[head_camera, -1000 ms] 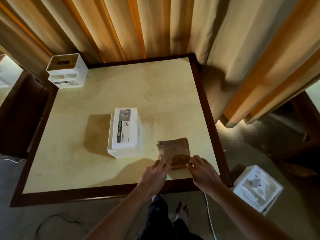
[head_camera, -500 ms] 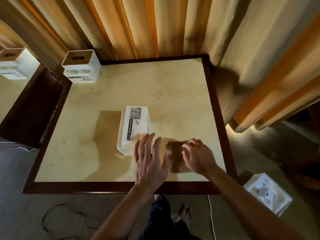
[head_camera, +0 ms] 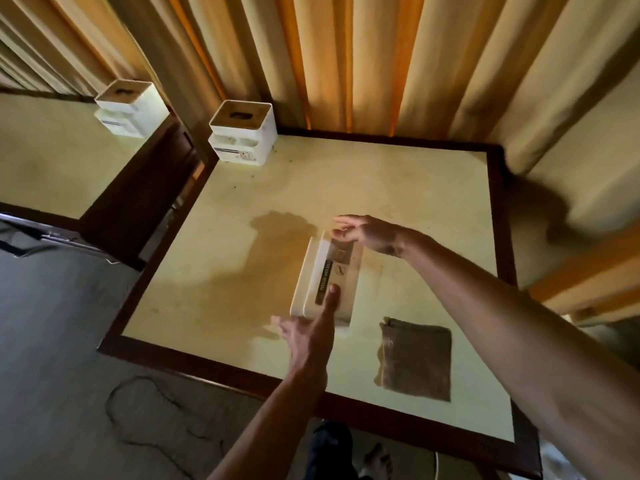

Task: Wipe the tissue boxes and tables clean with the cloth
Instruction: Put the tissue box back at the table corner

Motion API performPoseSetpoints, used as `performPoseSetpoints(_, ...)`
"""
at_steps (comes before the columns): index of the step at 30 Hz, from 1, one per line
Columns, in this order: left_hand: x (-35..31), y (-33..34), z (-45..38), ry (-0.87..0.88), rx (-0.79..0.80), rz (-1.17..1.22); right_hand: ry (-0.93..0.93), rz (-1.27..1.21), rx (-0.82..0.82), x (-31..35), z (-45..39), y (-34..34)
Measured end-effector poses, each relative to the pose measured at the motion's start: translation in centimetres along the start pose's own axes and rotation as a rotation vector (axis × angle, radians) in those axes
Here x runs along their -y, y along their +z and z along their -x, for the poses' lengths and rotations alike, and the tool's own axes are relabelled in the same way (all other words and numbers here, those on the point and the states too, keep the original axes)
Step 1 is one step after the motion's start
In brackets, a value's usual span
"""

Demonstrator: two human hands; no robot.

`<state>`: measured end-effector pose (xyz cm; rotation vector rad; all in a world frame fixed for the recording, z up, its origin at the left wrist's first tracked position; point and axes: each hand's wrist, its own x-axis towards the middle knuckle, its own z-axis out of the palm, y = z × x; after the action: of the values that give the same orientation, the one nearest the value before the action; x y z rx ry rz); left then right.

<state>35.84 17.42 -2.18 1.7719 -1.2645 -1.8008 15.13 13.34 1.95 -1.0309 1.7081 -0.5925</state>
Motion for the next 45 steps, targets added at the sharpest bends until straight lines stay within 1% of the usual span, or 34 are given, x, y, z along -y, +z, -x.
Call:
performPoseSetpoints(2,0.1,0.2,-0.4,-0.04,0.066,0.135,0.059,0.105,0.077,-0.1,-1.4,-0.5)
performPoseSetpoints(4,0.2,0.2,-0.6,-0.073,0.151,0.188,0.072,0.164,0.143,-0.1,-2.0,-0.8)
performPoseSetpoints(6,0.2,0.2,-0.7,-0.133,0.225,0.229,0.059,0.123,0.192,-0.1,-2.3,-1.1)
performPoseSetpoints(8,0.1,0.2,-1.0,-0.202,0.257,0.234,0.053,0.076,0.229,-0.2,-2.5,-1.3)
performPoseSetpoints(11,-0.1,0.0,-1.5,-0.241,0.31,0.259,0.062,0.024,0.276,-0.8,-3.0,-1.4)
performPoseSetpoints(15,-0.2,0.0,-1.9,-0.197,0.354,0.295,0.064,-0.06,0.288,-1.7,-3.0,-1.6)
performPoseSetpoints(19,-1.2,0.5,-2.2,-0.059,0.392,0.266,0.042,-0.126,0.257,-2.7,-1.7,-3.0)
performPoseSetpoints(21,-2.3,1.2,-2.5,0.073,0.437,0.211,0.0,-0.185,0.201,-3.3,-0.5,-4.1)
performPoseSetpoints(24,-4.5,2.7,-3.7,0.292,0.517,0.159,-0.08,-0.267,0.068,-4.5,1.7,-5.9)
performPoseSetpoints(27,-6.6,4.5,-5.8,0.51,0.664,0.134,-0.142,-0.341,-0.043,-6.1,3.9,-7.3)
performPoseSetpoints(30,-8.9,6.8,-7.6,0.549,0.763,0.036,-0.193,-0.418,-0.177,-7.8,5.6,-8.0)
performPoseSetpoints(34,-11.3,10.2,-9.7,0.588,0.894,-0.08,-0.187,-0.49,-0.388,-10.3,6.4,-8.6)
performPoseSetpoints(38,-12.8,13.8,-12.0,0.636,1.009,-0.213,-0.26,-0.531,-0.509,-11.7,6.8,-9.3)
performPoseSetpoints(41,-14.0,16.3,-14.0,0.65,1.042,-0.313,-0.339,-0.597,-0.592,-13.1,6.4,-10.0)
performPoseSetpoints(42,-14.4,17.0,-14.4,0.657,1.044,-0.352,-0.336,-0.605,-0.619,-13.8,6.1,-10.2)
performPoseSetpoints(45,-15.4,20.0,-15.7,0.673,1.056,-0.436,-0.25,-0.62,-0.726,-16.1,4.7,-11.4)
